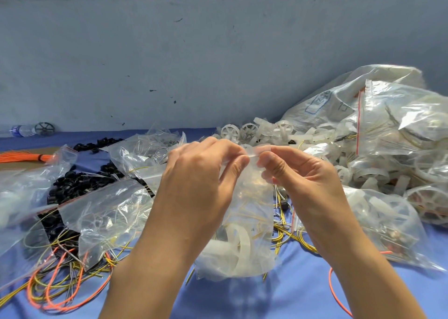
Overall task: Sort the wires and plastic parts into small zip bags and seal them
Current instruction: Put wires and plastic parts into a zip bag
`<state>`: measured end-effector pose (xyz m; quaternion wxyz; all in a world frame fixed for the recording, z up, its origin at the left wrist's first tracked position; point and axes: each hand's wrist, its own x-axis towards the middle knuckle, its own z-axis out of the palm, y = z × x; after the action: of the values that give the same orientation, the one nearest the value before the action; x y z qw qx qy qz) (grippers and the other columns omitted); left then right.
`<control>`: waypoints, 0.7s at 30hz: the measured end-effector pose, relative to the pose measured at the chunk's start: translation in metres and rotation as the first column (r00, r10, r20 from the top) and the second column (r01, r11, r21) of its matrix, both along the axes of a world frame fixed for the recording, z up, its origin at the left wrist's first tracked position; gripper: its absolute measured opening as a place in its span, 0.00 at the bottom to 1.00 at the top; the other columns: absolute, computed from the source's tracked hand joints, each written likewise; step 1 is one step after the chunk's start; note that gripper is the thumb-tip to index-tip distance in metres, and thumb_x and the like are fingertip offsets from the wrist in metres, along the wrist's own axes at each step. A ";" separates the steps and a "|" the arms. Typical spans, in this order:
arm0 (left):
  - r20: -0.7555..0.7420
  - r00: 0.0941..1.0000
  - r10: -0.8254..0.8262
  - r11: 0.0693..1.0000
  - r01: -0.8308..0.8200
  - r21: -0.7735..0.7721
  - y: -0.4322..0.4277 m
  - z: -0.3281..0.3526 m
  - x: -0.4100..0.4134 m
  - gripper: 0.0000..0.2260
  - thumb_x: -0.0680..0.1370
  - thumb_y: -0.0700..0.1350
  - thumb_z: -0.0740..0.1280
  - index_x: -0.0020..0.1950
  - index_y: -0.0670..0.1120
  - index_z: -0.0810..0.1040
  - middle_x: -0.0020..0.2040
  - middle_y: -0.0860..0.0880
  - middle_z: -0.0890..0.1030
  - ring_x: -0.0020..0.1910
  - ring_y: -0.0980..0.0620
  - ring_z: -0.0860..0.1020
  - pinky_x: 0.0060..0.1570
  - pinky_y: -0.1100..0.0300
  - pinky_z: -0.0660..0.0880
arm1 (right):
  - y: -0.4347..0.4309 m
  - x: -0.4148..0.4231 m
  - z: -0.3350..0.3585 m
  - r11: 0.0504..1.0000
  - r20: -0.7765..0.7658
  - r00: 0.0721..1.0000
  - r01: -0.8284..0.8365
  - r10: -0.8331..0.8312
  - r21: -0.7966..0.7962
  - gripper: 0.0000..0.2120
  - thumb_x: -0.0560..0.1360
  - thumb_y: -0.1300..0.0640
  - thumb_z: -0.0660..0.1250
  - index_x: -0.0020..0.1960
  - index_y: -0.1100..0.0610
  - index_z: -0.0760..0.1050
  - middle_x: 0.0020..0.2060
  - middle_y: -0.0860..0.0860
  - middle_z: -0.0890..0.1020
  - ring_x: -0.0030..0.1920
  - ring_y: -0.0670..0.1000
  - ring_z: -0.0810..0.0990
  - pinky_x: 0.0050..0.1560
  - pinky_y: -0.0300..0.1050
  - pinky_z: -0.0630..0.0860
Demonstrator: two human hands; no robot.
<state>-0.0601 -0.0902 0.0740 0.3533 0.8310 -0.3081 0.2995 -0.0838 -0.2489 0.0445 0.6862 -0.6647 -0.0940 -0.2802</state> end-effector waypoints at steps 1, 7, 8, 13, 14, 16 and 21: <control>-0.002 1.000 -0.005 1.000 0.005 -0.002 0.000 0.000 0.000 0.06 0.79 0.52 0.64 0.49 0.53 0.80 0.43 0.56 0.80 0.47 0.52 0.78 0.54 0.46 0.72 | 0.000 0.000 0.000 1.000 0.009 1.000 0.015 -0.015 -0.004 0.07 0.71 0.51 0.72 0.47 0.50 0.85 0.39 0.45 0.86 0.38 0.41 0.82 0.41 0.30 0.75; -0.026 0.999 -0.040 0.999 0.040 -0.014 -0.004 0.003 -0.006 0.10 0.78 0.56 0.61 0.49 0.55 0.80 0.44 0.58 0.80 0.48 0.54 0.79 0.55 0.48 0.72 | 0.004 -0.001 -0.001 0.995 0.079 0.995 0.071 -0.066 -0.066 0.04 0.73 0.54 0.71 0.45 0.52 0.85 0.37 0.45 0.85 0.35 0.41 0.79 0.39 0.31 0.75; -0.030 0.998 -0.046 0.999 0.046 -0.020 -0.005 0.003 -0.007 0.10 0.78 0.56 0.61 0.49 0.55 0.80 0.44 0.58 0.81 0.48 0.55 0.79 0.55 0.48 0.72 | 0.005 -0.002 -0.001 0.995 0.089 0.994 0.073 -0.067 -0.071 0.04 0.73 0.54 0.71 0.45 0.52 0.85 0.37 0.45 0.85 0.35 0.41 0.79 0.38 0.31 0.75; -0.028 0.998 -0.051 0.998 0.051 -0.026 -0.003 0.004 -0.008 0.09 0.78 0.56 0.61 0.48 0.55 0.79 0.43 0.58 0.80 0.47 0.55 0.78 0.54 0.48 0.73 | 0.009 -0.001 -0.001 0.984 0.123 0.986 0.127 -0.112 -0.121 0.05 0.73 0.53 0.70 0.45 0.52 0.83 0.38 0.43 0.85 0.36 0.41 0.79 0.40 0.31 0.74; -0.030 0.998 -0.054 0.998 0.053 -0.026 -0.003 0.004 -0.008 0.09 0.78 0.56 0.61 0.48 0.54 0.79 0.43 0.58 0.80 0.47 0.55 0.78 0.54 0.49 0.73 | 0.010 -0.001 -0.001 0.983 0.129 0.985 0.135 -0.119 -0.124 0.04 0.73 0.53 0.70 0.45 0.52 0.83 0.38 0.43 0.85 0.35 0.41 0.79 0.40 0.31 0.74; -0.038 0.997 -0.066 0.998 0.065 -0.026 -0.002 0.005 -0.008 0.09 0.78 0.55 0.61 0.47 0.54 0.79 0.42 0.58 0.80 0.47 0.56 0.79 0.54 0.48 0.73 | 0.011 0.000 -0.002 0.983 0.135 0.983 0.137 -0.121 -0.120 0.04 0.73 0.54 0.70 0.45 0.52 0.83 0.37 0.43 0.85 0.35 0.41 0.79 0.40 0.31 0.74; -0.054 0.995 -0.080 0.996 0.077 -0.054 0.000 0.004 -0.008 0.09 0.77 0.55 0.62 0.45 0.53 0.80 0.42 0.57 0.80 0.48 0.55 0.79 0.54 0.48 0.73 | 0.011 -0.001 -0.002 0.986 0.140 0.986 0.108 -0.090 -0.127 0.05 0.73 0.53 0.71 0.45 0.52 0.83 0.36 0.42 0.84 0.36 0.40 0.79 0.40 0.30 0.74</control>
<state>-0.0677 -0.0900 0.0781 0.3949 0.8169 -0.3225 0.2697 -0.0847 -0.2384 0.0427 0.6173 -0.6930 -0.1250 -0.3508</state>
